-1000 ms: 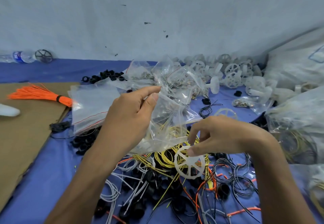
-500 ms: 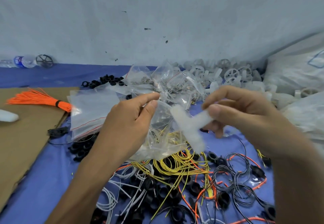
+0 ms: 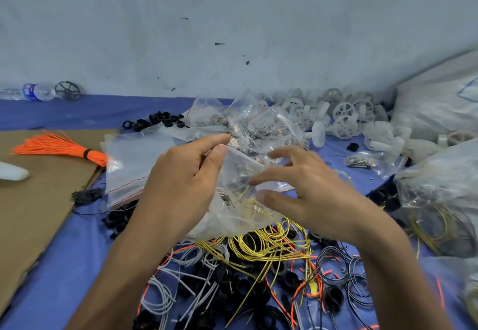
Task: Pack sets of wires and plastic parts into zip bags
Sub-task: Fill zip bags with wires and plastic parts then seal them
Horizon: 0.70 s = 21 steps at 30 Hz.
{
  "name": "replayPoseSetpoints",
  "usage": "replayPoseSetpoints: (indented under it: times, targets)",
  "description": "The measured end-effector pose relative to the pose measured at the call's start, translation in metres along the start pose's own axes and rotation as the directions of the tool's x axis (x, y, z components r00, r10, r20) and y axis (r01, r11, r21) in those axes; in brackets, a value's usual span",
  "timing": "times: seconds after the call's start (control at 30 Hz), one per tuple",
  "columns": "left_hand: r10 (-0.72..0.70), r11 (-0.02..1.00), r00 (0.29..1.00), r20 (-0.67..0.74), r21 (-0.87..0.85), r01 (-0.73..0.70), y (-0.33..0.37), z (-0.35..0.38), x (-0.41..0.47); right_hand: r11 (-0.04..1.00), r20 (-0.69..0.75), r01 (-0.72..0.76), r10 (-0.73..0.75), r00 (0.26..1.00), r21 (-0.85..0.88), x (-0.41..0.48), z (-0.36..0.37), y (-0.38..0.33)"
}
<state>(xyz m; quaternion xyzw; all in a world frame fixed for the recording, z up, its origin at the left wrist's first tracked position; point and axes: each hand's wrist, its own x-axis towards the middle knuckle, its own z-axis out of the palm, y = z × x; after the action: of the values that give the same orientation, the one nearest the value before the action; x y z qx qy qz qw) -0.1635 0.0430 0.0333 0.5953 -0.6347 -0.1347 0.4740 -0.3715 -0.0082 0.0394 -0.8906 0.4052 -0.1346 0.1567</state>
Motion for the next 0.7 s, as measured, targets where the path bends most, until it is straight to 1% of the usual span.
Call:
replayPoseSetpoints:
  times: [0.03, 0.1, 0.17, 0.2, 0.27, 0.3, 0.33, 0.37, 0.4, 0.43, 0.47, 0.5, 0.53, 0.57, 0.6, 0.63, 0.67, 0.7]
  targets:
    - [-0.004, 1.0, 1.0, 0.0, -0.004, 0.004, 0.0, 0.0, 0.0, 1.0, 0.016, -0.008, 0.008, 1.0, 0.008, 0.0, 0.001, 0.0]
    - [-0.011, 1.0, 1.0, 0.001, -0.007, 0.011, 0.0, -0.001, 0.001, 0.994, 0.011, -0.018, 0.017, 1.0, 0.11, 0.0, 0.001, 0.0]
    - [-0.014, 1.0, 1.0, -0.004, -0.015, 0.014, 0.0, -0.002, 0.002, 0.963, -0.101, 0.033, -0.006, 0.995, 0.268, 0.001, 0.001, -0.001]
    - [-0.015, 1.0, 1.0, -0.011, -0.025, 0.014, 0.0, -0.003, 0.002, 0.918, -0.172, 0.085, -0.019, 0.985, 0.387, 0.002, 0.0, -0.003]
    - [-0.021, 0.999, 0.999, -0.036, -0.05, 0.019, -0.001, -0.005, 0.003, 0.742, -0.288, 0.194, -0.001, 0.958, 0.642, 0.006, -0.004, -0.003]
    - [-0.027, 0.998, 0.999, -0.045, -0.06, 0.024, -0.002, -0.006, 0.004, 0.669, -0.333, 0.223, 0.039, 0.942, 0.709, 0.009, -0.003, 0.002]
    - [-0.032, 0.997, 0.998, -0.05, -0.067, 0.029, -0.003, -0.007, 0.004, 0.65, -0.373, 0.23, 0.089, 0.923, 0.724, 0.014, 0.0, 0.009]
    - [-0.035, 0.997, 0.998, -0.052, -0.072, 0.031, -0.003, -0.007, 0.004, 0.693, -0.408, 0.206, 0.138, 0.902, 0.69, 0.02, 0.007, 0.017]
    - [-0.035, 0.997, 0.998, -0.052, -0.077, 0.031, -0.003, -0.007, 0.004, 0.774, -0.426, 0.14, 0.18, 0.887, 0.618, 0.028, 0.015, 0.027]
    - [-0.036, 0.996, 0.998, -0.049, -0.078, 0.032, -0.003, -0.008, 0.004, 0.862, -0.415, 0.036, 0.206, 0.886, 0.506, 0.037, 0.025, 0.038]
    - [-0.038, 0.997, 0.998, -0.046, -0.076, 0.034, -0.003, -0.007, 0.004, 0.934, -0.368, -0.075, 0.21, 0.906, 0.349, 0.048, 0.035, 0.048]
    - [-0.038, 0.997, 0.998, -0.044, -0.071, 0.035, -0.003, -0.008, 0.004, 0.97, -0.271, -0.168, 0.211, 0.939, 0.173, 0.06, 0.045, 0.059]
    - [-0.038, 0.997, 0.998, -0.042, -0.066, 0.036, -0.003, -0.007, 0.004, 0.97, -0.134, -0.241, 0.241, 0.961, 0.016, 0.071, 0.056, 0.068]
    - [-0.038, 0.997, 0.998, -0.042, -0.065, 0.035, -0.004, -0.007, 0.004, 0.951, -0.008, -0.293, 0.294, 0.956, -0.103, 0.079, 0.065, 0.074]
    - [-0.036, 0.997, 0.999, -0.041, -0.065, 0.033, -0.004, -0.007, 0.004, 0.929, 0.077, -0.326, 0.343, 0.936, -0.176, 0.086, 0.071, 0.079]
    - [-0.032, 0.997, 0.999, -0.041, -0.065, 0.029, -0.004, -0.008, 0.004, 0.915, 0.109, -0.352, 0.377, 0.92, -0.199, 0.09, 0.076, 0.082]
    - [-0.028, 0.998, 0.999, -0.042, -0.061, 0.025, -0.005, -0.008, 0.004, 0.908, 0.095, -0.377, 0.398, 0.912, -0.184, 0.092, 0.078, 0.085]
    - [-0.023, 0.998, 0.999, -0.043, -0.057, 0.02, -0.005, -0.008, 0.004, 0.904, 0.042, -0.4, 0.41, 0.911, -0.152, 0.092, 0.078, 0.088]
